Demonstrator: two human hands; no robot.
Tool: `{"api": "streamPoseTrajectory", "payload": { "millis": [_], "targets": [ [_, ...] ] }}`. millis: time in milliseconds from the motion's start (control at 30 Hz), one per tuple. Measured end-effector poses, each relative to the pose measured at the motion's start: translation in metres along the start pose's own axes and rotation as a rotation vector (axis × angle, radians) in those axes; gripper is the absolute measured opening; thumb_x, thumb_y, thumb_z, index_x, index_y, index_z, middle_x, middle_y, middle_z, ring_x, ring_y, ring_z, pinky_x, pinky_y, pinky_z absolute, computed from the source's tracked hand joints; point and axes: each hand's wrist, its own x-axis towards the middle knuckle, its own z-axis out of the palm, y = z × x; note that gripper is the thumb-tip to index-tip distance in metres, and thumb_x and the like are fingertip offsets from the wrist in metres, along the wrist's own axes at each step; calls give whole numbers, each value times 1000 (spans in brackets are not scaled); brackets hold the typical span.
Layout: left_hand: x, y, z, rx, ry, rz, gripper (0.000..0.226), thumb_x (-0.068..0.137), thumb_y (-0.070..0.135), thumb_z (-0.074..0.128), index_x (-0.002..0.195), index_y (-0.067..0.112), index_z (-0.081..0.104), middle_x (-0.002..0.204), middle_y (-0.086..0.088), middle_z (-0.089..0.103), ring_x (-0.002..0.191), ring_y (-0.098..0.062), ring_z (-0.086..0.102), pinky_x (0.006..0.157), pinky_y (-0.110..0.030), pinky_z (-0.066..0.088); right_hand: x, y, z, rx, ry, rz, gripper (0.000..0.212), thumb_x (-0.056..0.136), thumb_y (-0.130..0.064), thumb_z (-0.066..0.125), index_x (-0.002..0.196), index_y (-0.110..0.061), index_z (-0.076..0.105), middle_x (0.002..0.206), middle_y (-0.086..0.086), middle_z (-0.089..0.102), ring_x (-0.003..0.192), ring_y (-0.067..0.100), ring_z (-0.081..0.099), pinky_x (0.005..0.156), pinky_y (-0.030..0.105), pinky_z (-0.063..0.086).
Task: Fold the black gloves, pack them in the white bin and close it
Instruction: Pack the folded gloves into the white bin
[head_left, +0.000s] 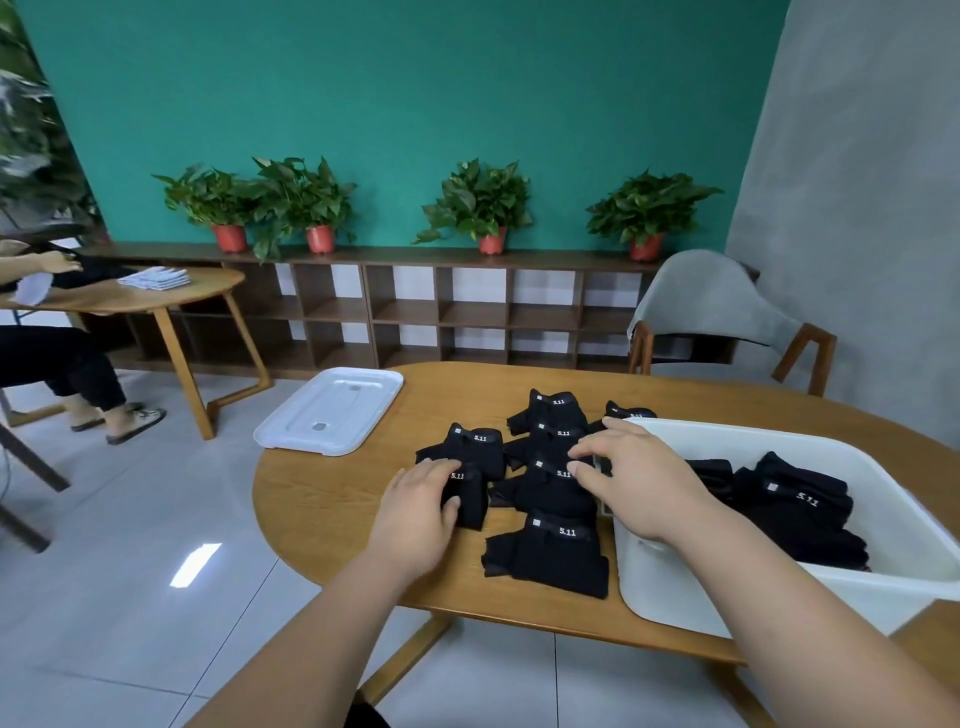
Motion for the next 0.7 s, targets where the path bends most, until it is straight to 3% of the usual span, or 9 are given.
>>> {"api": "streamPoseTrajectory", "payload": {
  "millis": [100, 200, 333, 500, 700],
  "targets": [
    [-3, -17, 2, 95, -64, -20, 50, 110, 30, 48, 159, 31, 41, 164, 10, 43, 153, -12, 34, 131, -38, 16, 1, 2, 2, 11, -7, 8, 35, 103, -54, 54, 132, -39, 67, 143, -22, 59, 155, 0, 18, 121, 40, 34],
    [-3, -27, 1, 117, -86, -12, 43, 111, 30, 45, 154, 32, 50, 157, 12, 50, 144, -14, 45, 126, -38, 28, 2, 4, 3, 26, -7, 3, 34, 102, -55, 55, 129, -40, 68, 141, -23, 59, 155, -1, 18, 120, 39, 34],
    [-1, -28, -7, 28, -134, -16, 35, 108, 24, 54, 142, 30, 62, 144, 11, 58, 125, -15, 58, 104, -31, 49, 2, 6, 5, 32, 3, -5, 33, 102, -56, 55, 127, -40, 69, 138, -25, 60, 154, 0, 20, 121, 41, 34],
    [-6, -31, -16, -28, -169, -57, 40, 99, 26, 72, 137, 34, 62, 140, 13, 56, 122, -12, 57, 101, -28, 52, 1, 7, 5, 40, 4, -7, 32, 101, -55, 56, 127, -41, 68, 139, -24, 60, 155, 0, 19, 120, 41, 35],
    [-11, -29, -16, 15, -174, -59, 48, 97, 28, 75, 139, 38, 55, 134, 10, 60, 121, -14, 57, 102, -32, 52, 0, 4, 5, 45, 12, -15, 30, 102, -53, 56, 126, -40, 69, 135, -24, 61, 154, 0, 20, 120, 40, 34]
  ]
}}
